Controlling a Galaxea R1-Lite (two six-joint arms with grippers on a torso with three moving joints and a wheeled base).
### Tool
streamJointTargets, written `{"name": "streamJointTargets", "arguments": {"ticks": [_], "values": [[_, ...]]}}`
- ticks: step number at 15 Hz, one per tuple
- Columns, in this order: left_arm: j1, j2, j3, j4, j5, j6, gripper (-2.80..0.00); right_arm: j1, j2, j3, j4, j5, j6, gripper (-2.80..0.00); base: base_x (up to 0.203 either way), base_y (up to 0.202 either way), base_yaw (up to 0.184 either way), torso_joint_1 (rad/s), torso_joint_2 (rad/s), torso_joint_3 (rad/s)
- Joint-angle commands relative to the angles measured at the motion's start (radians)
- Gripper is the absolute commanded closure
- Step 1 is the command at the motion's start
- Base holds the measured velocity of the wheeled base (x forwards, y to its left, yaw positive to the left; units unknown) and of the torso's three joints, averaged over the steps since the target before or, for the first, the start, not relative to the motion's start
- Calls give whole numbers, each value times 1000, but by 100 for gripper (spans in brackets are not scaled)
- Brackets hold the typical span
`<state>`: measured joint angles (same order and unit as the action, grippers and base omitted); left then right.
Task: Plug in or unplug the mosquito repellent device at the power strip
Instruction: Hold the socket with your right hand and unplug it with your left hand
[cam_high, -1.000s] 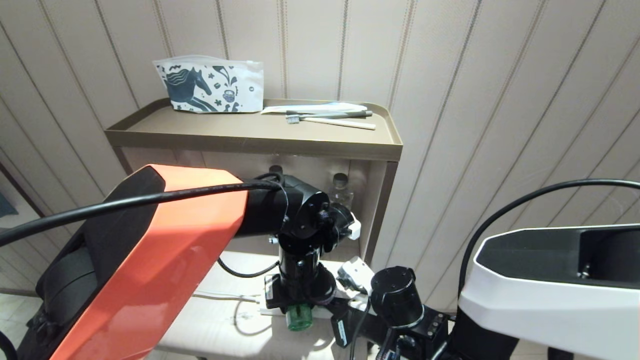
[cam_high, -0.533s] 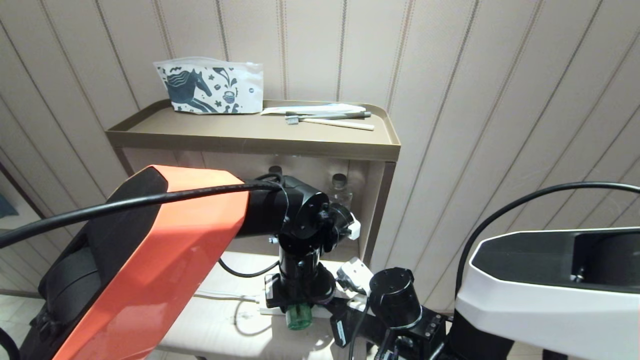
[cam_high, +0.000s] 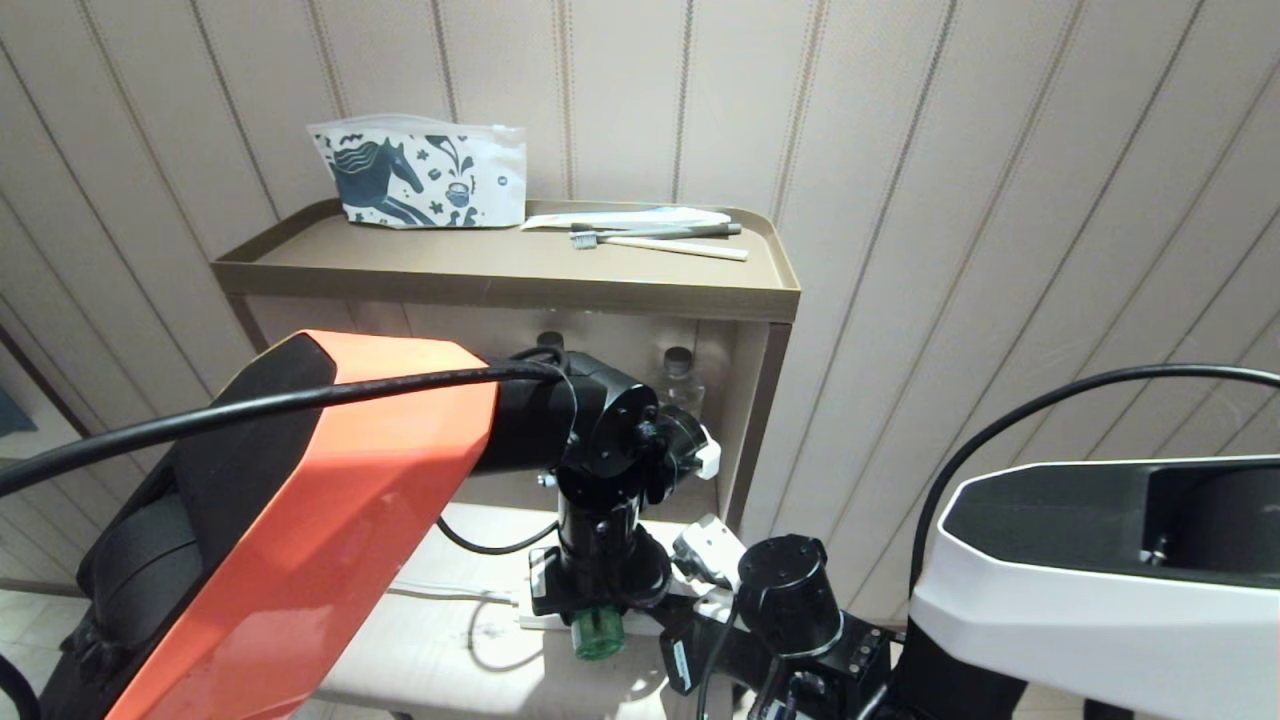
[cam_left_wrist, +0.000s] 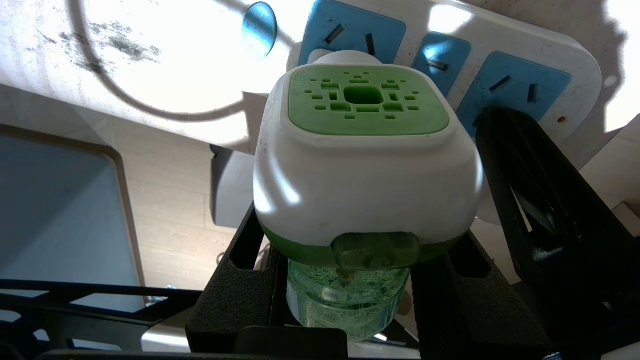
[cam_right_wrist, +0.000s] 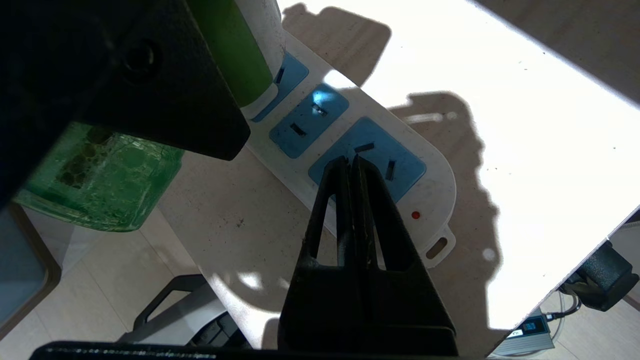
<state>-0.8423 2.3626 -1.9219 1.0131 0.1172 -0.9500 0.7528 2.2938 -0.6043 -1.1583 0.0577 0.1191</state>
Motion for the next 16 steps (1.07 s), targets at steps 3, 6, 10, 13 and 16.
{"name": "streamJointTargets", "arguments": {"ticks": [3,6,10,13,16], "values": [[0,0,0,5,1,-5,0,0,10,0,-5,1,0,0,0,0,0,0,0,0],[32,-59,-3,-22,5,10,0,-3,3,17,-11,-1,-4,0,0,0,0,0,0,0],[48,-59,-3,-22,13,13,0,-3,1,21,-11,-1,-4,0,0,0,0,0,0,0],[51,-60,-3,-21,13,13,0,-3,3,26,-21,-1,-6,0,0,0,0,0,0,0],[49,-63,-3,-22,10,13,0,-3,4,29,-24,-1,-6,0,0,0,0,0,0,0]]}}
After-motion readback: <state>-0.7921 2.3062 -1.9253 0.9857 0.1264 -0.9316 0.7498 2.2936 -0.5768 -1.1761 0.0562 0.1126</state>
